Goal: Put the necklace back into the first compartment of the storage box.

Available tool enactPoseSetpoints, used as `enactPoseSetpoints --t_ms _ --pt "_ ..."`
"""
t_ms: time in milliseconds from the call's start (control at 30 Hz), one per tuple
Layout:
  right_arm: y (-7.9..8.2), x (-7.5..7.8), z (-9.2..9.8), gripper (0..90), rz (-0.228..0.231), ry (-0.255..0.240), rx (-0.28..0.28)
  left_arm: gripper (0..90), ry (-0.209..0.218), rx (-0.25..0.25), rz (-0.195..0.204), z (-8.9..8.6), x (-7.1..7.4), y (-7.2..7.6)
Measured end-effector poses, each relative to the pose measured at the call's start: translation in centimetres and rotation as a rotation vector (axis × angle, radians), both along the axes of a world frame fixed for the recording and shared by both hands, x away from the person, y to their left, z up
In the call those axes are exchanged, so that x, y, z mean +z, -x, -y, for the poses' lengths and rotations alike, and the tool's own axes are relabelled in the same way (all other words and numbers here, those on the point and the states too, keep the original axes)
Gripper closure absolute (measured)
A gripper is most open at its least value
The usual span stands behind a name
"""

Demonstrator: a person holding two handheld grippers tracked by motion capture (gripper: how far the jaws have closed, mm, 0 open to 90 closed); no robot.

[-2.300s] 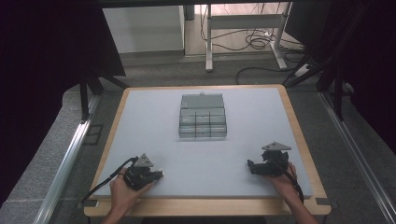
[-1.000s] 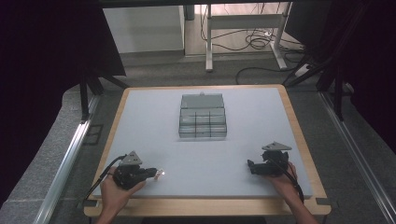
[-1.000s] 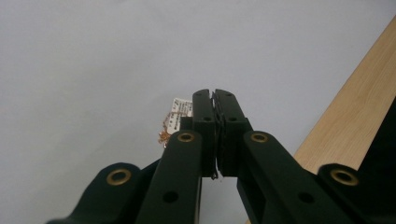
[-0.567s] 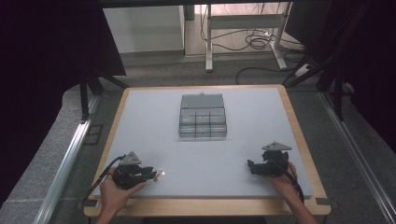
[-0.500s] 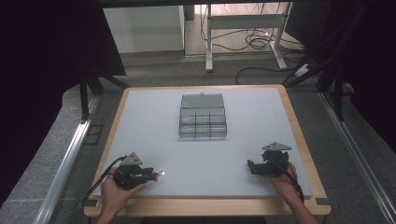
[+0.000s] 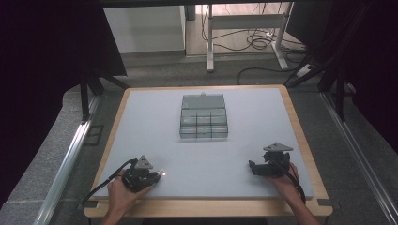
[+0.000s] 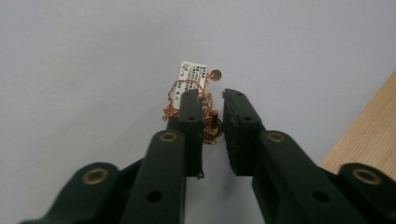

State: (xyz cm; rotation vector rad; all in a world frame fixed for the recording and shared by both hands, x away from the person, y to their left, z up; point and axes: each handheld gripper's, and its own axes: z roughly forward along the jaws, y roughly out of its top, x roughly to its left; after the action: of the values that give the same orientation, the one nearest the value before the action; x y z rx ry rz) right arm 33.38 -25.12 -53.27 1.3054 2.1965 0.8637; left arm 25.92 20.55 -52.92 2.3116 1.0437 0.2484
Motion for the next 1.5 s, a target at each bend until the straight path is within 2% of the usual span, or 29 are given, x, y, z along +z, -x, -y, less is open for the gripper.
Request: enactPoseSetpoints --t_ms 200,233,267,333,367,433,533,633,733,933,1233,1500 --pt "0.0 0.0 0.0 2.1 0.0 0.0 0.001 80.6 -0.001 0.001 0.001 -0.1 0.1 0.0" --pt "0.0 0.0 0.0 2.1 -0.001 0.0 0.002 80.6 0.031 0.006 0.004 -0.5 0.6 0.0" --pt "0.0 0.0 0.0 2.1 -0.001 0.0 0.002 80.6 0.031 0.006 0.004 -0.5 0.6 0.0" --pt "0.0 0.0 0.0 2.1 -0.001 0.0 0.002 80.7 0.089 0.02 0.019 -1.2 1.6 0.0" --pt "0.0 0.0 0.0 2.1 -0.001 0.0 0.002 80.6 0.102 0.024 0.021 -1.3 1.9 0.0" --pt "0.0 0.0 0.0 2.1 -0.002 0.0 0.002 80.7 0.104 0.025 0.031 -1.4 2.2 0.0" --pt "0.0 0.0 0.0 2.0 -0.002 0.001 0.002 80.7 0.143 0.02 0.067 -1.6 3.9 -0.1" --pt "0.0 0.0 0.0 2.1 -0.001 0.001 0.001 80.7 0.154 0.016 0.082 -1.6 4.7 -0.2" --pt "0.0 0.0 0.0 2.0 -0.001 0.001 0.001 80.7 0.202 0.014 0.09 -1.7 5.9 -0.5" --pt "0.0 0.0 0.0 2.0 -0.001 0.001 0.0 80.7 0.256 0.013 0.113 -2.2 8.8 -1.5" --pt "0.0 0.0 0.0 2.0 0.0 0.002 0.001 80.7 0.3 0.01 0.129 -2.7 12.1 -3.0" --pt "0.0 0.0 0.0 2.0 0.0 0.001 0.0 80.7 0.309 0.008 0.151 -2.5 15.0 -4.4"
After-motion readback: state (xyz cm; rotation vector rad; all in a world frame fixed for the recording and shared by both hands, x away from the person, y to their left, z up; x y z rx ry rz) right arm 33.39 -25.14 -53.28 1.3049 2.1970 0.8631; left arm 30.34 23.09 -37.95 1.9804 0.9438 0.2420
